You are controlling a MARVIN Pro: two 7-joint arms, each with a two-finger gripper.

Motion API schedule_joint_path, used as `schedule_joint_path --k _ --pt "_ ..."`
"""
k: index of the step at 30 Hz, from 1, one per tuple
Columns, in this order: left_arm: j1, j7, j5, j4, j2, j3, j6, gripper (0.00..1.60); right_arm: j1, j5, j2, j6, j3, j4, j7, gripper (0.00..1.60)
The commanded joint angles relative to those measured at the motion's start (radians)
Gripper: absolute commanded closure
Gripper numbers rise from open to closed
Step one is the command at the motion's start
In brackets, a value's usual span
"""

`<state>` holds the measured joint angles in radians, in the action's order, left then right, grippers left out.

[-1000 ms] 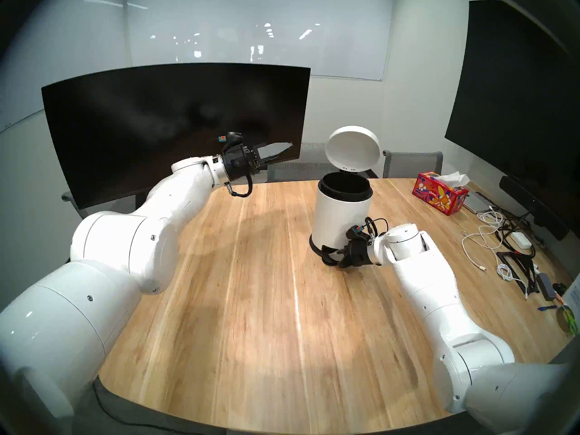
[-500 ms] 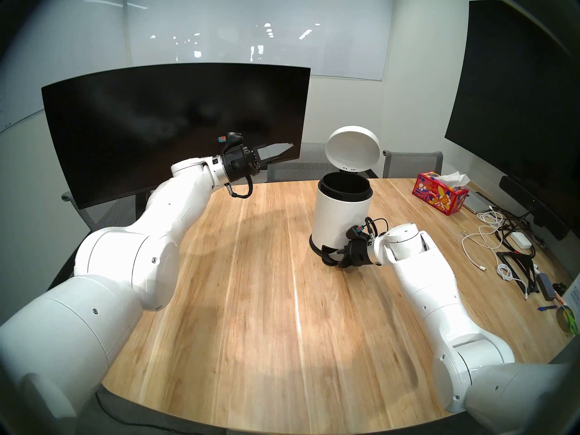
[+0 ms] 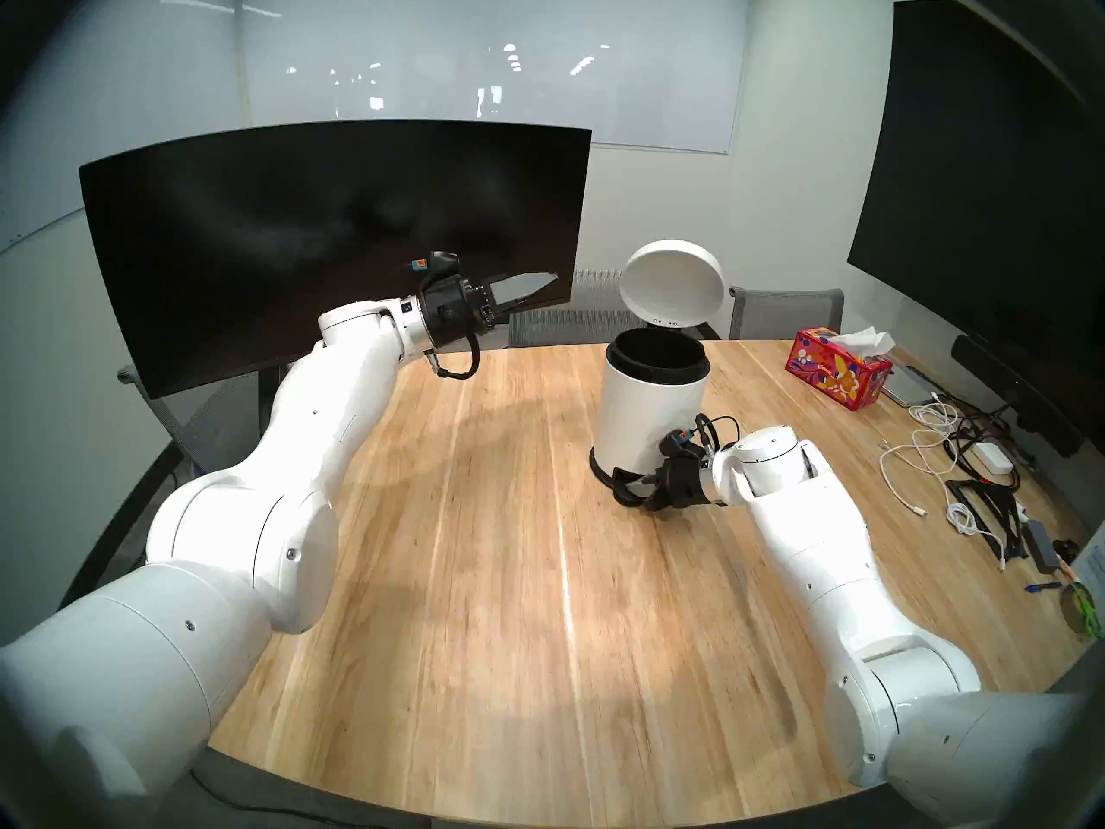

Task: Peel the sticky note off the monitor, open the trash can lid and drop the sticker into the trash can

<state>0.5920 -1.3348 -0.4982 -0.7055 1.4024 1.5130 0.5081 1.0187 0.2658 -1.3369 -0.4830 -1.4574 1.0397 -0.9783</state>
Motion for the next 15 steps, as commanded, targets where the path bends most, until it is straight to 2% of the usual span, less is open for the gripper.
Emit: schedule_joint_path --k 1,5,7,9,15 --pt "0.039 -0.05 -0.034 -0.114 0.001 0.01 0.044 0.0 0.003 0.005 0.006 -0.002 0.0 0.0 0.003 1.6" --pt "0.069 -0.017 -0.045 -0.171 -0.001 0.017 0.07 0.0 0.005 0.006 0.007 -0.008 0.002 0.013 0.001 1.6" --pt "0.099 0.013 -0.053 -0.228 -0.002 0.025 0.093 0.0 0.008 0.005 0.008 -0.012 0.001 0.022 -0.001 1.6" --pt "0.094 0.01 -0.055 -0.217 -0.002 0.022 0.09 0.0 0.011 0.005 0.01 -0.015 0.0 0.029 -0.002 1.6" --pt "0.137 0.063 -0.07 -0.298 -0.001 0.035 0.126 0.0 0.031 -0.01 0.017 -0.033 -0.024 0.062 -0.012 1.6"
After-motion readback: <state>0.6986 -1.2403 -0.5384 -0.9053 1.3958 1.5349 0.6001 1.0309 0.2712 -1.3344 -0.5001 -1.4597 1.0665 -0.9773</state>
